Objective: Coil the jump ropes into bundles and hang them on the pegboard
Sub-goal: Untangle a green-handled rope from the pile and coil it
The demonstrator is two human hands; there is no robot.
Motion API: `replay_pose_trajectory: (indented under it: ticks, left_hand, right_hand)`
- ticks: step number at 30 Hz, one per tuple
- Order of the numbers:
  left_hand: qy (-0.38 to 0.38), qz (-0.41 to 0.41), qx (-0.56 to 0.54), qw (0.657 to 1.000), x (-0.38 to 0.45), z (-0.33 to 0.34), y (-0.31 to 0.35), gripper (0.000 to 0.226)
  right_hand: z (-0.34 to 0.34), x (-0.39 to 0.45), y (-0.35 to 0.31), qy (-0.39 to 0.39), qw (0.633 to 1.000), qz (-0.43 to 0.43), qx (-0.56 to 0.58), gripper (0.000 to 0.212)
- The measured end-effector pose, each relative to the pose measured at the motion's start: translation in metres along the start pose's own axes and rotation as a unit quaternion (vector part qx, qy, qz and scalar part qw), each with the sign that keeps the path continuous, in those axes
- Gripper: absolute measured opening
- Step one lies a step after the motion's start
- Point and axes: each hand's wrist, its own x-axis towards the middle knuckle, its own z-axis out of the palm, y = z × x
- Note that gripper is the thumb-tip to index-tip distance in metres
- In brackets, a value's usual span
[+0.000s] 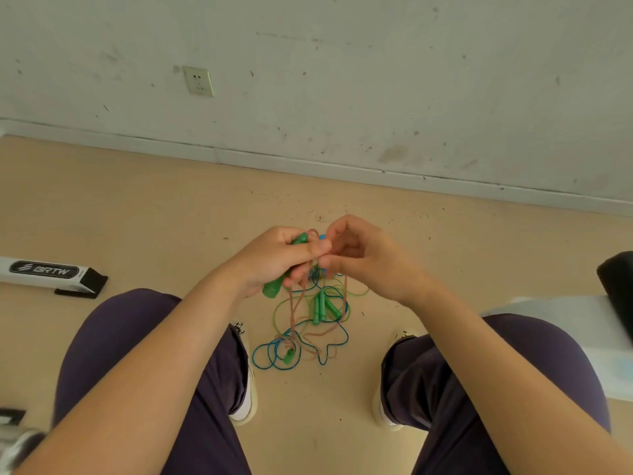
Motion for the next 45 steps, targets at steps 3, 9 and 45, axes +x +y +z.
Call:
replay_pose_trajectory:
  ticks: [3,9,45]
  left_hand:
    - [-0.013,-0.018,0.035,0.999,-0.004,-0.008,0.004,0.045]
    - [0.038,-0.020,0.039,0.998,-0.017,-0.040,0.010,0.039]
    - [-0.066,-0.033,0.002,0.997,-0.006,0.001,0.003,0.019]
  right_hand:
    - [-0.004,0.001,0.005,0.032,0.997,0.024,-0.072,0.013]
    - [-0.053,-0.005,0.003,0.173,0.980,0.020,-0.095,0.009]
    - [-0.037,-0.003,0.009,0.083,0.996,0.042,0.010,0.021]
